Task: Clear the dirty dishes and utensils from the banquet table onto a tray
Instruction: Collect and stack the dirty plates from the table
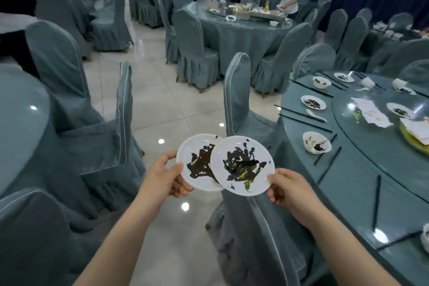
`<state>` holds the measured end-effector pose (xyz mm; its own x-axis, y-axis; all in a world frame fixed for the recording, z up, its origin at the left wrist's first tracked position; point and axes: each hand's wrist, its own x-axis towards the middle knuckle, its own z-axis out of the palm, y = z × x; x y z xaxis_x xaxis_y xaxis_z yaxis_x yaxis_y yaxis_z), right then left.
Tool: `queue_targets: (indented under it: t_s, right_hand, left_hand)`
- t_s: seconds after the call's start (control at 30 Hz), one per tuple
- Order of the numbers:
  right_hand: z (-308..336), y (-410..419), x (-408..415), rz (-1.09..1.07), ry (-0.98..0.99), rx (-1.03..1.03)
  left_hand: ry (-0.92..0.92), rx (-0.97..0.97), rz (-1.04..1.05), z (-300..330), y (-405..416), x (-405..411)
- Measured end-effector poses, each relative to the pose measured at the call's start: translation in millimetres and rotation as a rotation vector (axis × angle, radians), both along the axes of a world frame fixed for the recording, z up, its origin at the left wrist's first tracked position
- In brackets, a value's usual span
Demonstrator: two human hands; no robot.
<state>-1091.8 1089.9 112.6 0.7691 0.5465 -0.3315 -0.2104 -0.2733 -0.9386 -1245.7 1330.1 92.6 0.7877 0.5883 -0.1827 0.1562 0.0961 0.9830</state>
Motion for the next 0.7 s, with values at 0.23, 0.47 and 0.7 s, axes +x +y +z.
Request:
queue_targets:
  t_s: [0.23,0.47,0.7]
  right_hand:
    - [-10,103,-3,0.078,0.105,0.044]
    - [-26,200,39,0.149,0.213,0.127]
    - [-36,286,129,0.152,0.211,0.177]
  left_hand:
    - [-0.019,-0.027,0.024,3,58,-10]
    - [0.057,-0.017,0.051,-6,136,23]
    - [0.077,-0.026,0.008,4,215,115]
